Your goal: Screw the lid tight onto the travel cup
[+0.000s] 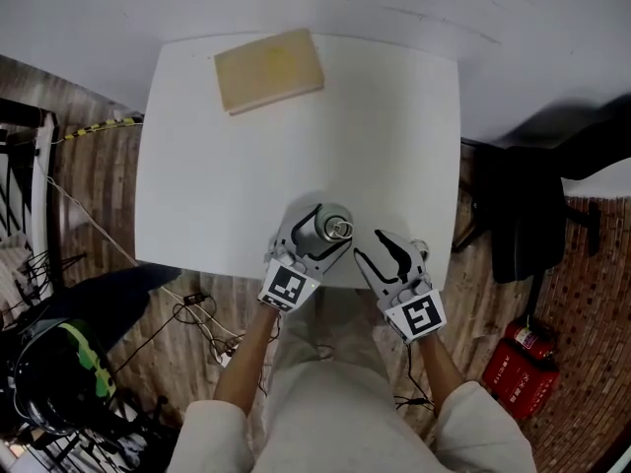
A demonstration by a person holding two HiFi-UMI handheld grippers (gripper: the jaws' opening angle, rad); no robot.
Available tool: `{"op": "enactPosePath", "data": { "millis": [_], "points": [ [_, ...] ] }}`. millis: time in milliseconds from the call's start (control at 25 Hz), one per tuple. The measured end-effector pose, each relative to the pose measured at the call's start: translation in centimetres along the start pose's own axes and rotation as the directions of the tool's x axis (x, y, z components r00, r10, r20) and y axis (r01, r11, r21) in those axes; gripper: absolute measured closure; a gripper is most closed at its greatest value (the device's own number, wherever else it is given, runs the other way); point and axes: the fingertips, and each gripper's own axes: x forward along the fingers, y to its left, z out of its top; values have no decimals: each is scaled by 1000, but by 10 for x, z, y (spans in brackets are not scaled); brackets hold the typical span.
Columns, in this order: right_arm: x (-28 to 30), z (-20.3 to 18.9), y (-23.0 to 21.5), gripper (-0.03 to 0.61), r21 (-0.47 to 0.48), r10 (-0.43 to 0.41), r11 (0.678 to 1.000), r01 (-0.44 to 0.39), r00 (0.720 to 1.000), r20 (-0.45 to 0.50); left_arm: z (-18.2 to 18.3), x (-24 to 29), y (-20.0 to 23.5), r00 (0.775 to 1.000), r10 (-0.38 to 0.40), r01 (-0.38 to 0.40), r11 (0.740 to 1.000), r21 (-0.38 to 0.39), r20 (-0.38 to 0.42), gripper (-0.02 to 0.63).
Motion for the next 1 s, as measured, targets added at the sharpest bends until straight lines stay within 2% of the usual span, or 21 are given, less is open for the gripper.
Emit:
{"op": "enactPosePath", "data": {
  "millis": [40, 80, 160, 640, 880, 1000],
  "points": [
    [2, 4, 3, 344, 0, 16, 1000, -16, 1000, 11, 0, -1, 0, 1000, -1, 1, 1000, 0, 4, 262],
    [4, 6, 5, 296, -6, 28, 1000, -27, 1000, 15, 0, -1, 0, 1000, -1, 1, 1000, 0, 7, 261],
    [8, 8, 5, 261, -27, 45, 999, -45, 999, 9, 1, -1, 0, 1000, -1, 1, 1000, 1, 9, 261],
    [46, 31, 23, 282, -99, 185, 979, -180, 982, 44, 2, 1, 1, 1000, 0, 0, 1000, 7, 9, 261],
    [64, 36, 35, 292, -177, 258, 952, -252, 966, 15, 0, 0, 0, 1000, -2, 2, 1000, 9, 8, 262],
    [70, 41, 38, 296, -186, 288, 942, -278, 957, 27, 1, -2, 2, 1000, -3, 3, 1000, 9, 11, 262]
  ]
}}
